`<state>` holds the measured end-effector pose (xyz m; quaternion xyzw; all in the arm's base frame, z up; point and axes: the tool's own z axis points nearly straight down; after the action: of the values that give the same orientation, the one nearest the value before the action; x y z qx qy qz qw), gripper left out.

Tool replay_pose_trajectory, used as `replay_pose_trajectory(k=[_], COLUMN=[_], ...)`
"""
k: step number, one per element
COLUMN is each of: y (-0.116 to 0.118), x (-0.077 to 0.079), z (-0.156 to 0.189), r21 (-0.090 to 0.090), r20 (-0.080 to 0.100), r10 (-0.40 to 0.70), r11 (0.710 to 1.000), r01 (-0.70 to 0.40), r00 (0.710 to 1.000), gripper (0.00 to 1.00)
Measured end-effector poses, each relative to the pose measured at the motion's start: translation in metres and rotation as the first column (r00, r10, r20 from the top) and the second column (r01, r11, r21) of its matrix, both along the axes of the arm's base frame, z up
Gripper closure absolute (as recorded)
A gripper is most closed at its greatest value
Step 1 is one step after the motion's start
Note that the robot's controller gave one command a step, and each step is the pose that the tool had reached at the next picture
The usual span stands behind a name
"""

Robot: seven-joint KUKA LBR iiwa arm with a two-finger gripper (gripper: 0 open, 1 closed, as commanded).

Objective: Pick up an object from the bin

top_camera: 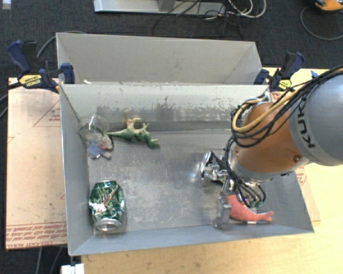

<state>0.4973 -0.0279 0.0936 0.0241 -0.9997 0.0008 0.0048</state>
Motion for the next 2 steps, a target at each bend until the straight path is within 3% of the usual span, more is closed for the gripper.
replay_pose_trajectory(k=[1,2], y=[-0.007,-0.061], x=[0.047,0.039], z=[-0.004,-0.024], r21=[0.004,0.003], r20=[0.013,0.001], r10=[-0.004,0.086], r11=[1.000,0.996], r01=[0.004,-0.086], r00=[1.000,0.996], gripper=[0.00,0.00])
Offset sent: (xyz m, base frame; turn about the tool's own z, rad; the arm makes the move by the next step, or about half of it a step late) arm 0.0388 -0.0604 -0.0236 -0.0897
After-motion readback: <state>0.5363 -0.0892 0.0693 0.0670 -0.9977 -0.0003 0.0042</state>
